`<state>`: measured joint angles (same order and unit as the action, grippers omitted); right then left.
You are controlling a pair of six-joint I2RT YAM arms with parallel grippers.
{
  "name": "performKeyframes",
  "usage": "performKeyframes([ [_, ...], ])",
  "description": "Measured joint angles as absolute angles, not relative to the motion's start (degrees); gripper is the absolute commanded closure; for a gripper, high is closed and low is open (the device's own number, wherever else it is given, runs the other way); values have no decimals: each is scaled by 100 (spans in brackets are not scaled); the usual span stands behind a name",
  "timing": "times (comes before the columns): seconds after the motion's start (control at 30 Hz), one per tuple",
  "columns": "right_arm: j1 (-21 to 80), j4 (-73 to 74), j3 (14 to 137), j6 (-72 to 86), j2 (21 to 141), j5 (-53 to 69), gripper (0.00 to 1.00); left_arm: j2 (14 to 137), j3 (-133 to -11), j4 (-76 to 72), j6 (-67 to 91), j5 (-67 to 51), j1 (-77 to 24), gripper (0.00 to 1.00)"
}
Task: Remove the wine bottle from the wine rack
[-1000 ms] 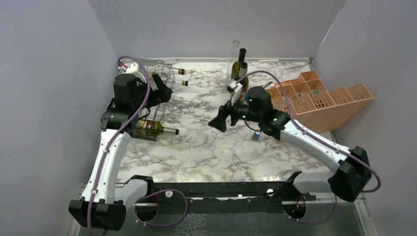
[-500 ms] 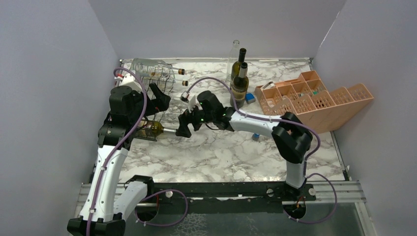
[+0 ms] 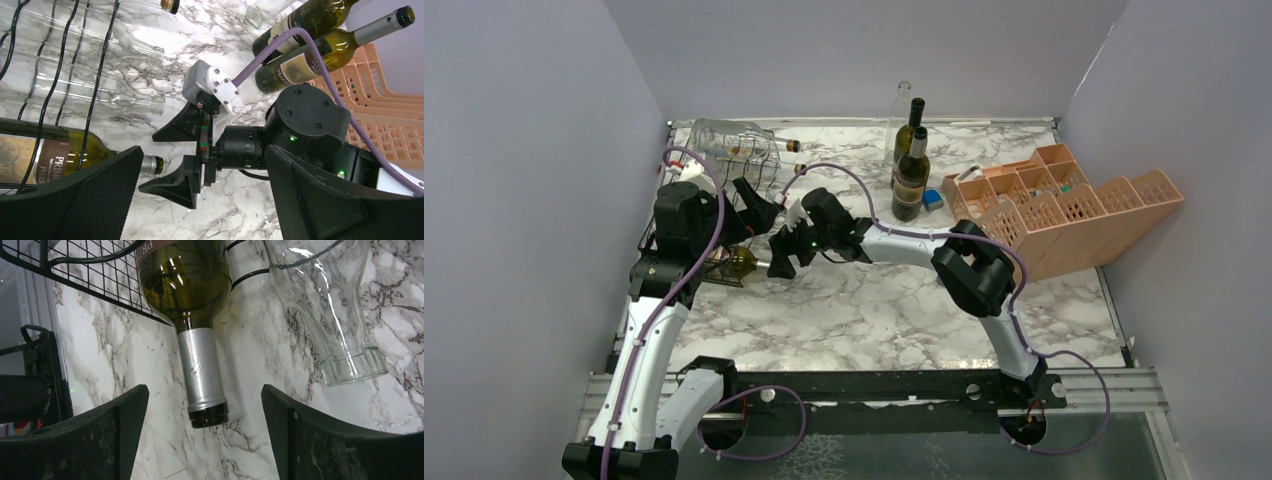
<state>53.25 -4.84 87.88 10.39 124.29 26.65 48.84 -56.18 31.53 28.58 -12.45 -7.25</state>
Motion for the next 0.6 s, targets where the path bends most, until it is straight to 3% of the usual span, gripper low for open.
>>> performKeyframes([
  [0.2,5330,-539,8971,1050,12715,2823,27,4888,-5791,3192,2762,-1214,-725,1],
  [0.6,5330,-628,9172,1175,13190,3315,34,4873,-6257,3295,2526,-845,-727,1],
])
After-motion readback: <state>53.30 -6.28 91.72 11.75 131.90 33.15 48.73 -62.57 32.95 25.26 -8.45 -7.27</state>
